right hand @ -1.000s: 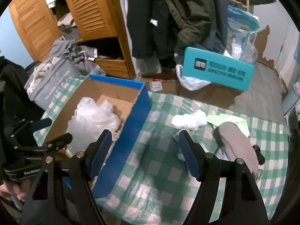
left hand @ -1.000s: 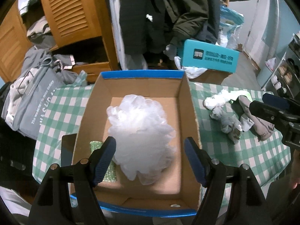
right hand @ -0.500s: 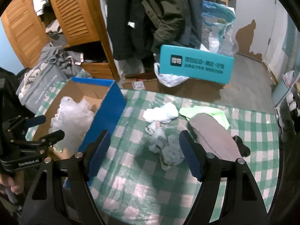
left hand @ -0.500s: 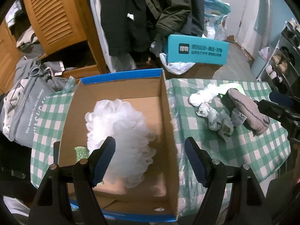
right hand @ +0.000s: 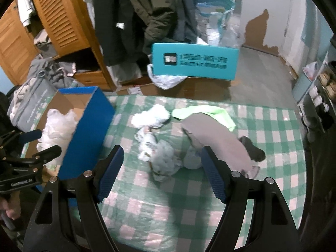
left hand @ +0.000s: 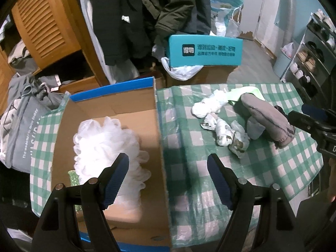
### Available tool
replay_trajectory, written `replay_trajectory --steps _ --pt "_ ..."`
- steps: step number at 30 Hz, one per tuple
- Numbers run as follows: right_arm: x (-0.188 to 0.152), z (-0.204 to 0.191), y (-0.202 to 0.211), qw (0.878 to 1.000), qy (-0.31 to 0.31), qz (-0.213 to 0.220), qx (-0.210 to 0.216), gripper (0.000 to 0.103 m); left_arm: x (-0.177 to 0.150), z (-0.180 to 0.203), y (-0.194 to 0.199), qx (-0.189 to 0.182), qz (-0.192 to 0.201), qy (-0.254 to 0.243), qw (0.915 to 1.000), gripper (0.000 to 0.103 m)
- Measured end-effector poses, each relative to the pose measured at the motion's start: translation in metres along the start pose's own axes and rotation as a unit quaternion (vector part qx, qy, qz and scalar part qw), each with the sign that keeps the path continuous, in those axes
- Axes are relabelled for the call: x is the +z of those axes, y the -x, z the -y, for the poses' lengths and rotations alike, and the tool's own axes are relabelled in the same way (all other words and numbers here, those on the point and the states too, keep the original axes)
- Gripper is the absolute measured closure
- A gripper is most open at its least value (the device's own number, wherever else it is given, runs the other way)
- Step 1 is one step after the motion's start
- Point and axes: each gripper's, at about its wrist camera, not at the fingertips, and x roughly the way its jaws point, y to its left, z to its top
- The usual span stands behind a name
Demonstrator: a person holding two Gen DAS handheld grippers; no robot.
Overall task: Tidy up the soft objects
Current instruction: 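Withdraw both open tools from the box back over the table, then lower the right tool onto the long grey fleece sock and close it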
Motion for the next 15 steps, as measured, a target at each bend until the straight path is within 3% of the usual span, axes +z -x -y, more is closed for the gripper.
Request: replay_trajectory --steps 15 --pt "-0.01 0.052 -0.014 0.999 -0.031 -0.025 -0.031 0.028 0.009 0.034 -0.034 -0.032 -0.047 0.002 0.9984 0.023"
